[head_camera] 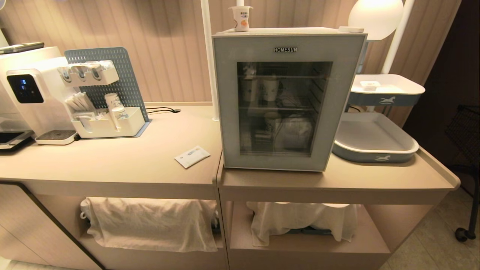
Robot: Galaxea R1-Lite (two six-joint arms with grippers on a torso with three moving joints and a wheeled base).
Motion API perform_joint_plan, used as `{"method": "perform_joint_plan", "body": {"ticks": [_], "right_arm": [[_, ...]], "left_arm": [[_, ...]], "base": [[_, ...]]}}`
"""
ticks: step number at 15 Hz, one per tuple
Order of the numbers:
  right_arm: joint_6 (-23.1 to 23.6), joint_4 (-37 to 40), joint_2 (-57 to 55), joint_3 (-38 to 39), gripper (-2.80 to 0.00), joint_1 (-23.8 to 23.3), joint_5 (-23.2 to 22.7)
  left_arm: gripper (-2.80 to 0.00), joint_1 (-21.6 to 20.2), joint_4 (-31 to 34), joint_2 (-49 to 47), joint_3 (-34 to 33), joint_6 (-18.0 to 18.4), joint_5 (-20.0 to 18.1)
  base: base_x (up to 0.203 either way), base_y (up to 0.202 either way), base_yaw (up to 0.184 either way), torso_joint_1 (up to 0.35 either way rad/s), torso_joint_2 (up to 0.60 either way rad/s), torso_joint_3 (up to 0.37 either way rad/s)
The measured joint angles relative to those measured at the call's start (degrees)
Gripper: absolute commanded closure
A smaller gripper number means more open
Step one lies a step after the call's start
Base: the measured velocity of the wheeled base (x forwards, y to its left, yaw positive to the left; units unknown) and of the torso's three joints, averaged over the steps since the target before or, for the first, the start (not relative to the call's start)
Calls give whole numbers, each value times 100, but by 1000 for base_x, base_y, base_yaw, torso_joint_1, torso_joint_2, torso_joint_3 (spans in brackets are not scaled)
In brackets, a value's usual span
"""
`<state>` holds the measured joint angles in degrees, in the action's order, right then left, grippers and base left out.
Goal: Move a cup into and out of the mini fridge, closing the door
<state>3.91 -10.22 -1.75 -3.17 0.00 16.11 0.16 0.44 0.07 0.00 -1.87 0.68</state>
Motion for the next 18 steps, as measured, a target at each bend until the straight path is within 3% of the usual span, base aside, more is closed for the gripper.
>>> {"method": "perform_joint_plan", "body": {"ticks": [4, 6, 9, 18], "right_arm": [[62, 1105, 158, 261, 0, 13, -1574], [0, 1523, 172, 244, 0, 13, -1652], [-52, 1151, 175, 317, 0, 15, -1657], [-163, 1121, 177, 310, 0, 16, -1660]], "left_arm": [[0, 0, 0, 0, 0, 5, -1], [0, 0, -1, 0, 0, 5, 0], [0, 0, 0, 0, 0, 5, 0], [0, 6, -10, 0, 0, 39, 0]], "base": [[0, 0, 0, 0, 0, 0], [0, 0, 0, 0, 0, 0], [0, 0, 0, 0, 0, 0], [0, 0, 0, 0, 0, 0]]}}
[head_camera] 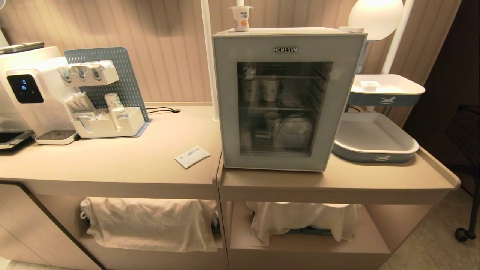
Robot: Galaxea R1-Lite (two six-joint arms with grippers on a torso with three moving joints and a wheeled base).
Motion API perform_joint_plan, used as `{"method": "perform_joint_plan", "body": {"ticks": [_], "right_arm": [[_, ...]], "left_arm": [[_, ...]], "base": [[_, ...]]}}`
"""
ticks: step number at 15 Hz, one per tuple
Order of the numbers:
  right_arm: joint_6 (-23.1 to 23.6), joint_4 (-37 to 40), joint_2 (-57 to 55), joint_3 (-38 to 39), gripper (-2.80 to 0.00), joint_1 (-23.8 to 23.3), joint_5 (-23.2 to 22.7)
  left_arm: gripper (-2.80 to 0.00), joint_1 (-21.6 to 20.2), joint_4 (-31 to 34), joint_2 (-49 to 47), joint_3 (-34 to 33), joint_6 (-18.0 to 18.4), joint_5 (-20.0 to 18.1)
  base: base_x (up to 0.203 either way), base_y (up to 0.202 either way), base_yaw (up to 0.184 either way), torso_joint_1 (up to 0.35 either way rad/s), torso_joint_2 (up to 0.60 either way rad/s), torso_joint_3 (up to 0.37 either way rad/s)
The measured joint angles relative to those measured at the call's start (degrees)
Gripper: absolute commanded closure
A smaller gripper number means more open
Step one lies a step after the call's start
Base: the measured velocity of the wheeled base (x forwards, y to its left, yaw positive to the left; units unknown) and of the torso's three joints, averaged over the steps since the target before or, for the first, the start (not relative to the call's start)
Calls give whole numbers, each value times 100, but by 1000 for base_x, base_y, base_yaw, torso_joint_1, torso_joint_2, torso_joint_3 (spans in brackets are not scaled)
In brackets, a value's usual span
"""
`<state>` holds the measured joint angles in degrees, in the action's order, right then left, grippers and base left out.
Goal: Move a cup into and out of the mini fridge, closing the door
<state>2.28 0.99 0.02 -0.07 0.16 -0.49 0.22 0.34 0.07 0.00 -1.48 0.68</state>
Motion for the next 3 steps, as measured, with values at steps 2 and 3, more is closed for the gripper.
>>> {"method": "perform_joint_plan", "body": {"ticks": [2, 3], "right_arm": [[-11, -11, 5, 2, 0, 0, -2], [-11, -15, 5, 5, 0, 0, -2]], "left_arm": [[0, -9, 2, 0, 0, 0, -2], [0, -9, 2, 0, 0, 1, 0]], "base": [[0, 0, 0, 0, 0, 0], [0, 0, 0, 0, 0, 0]]}}
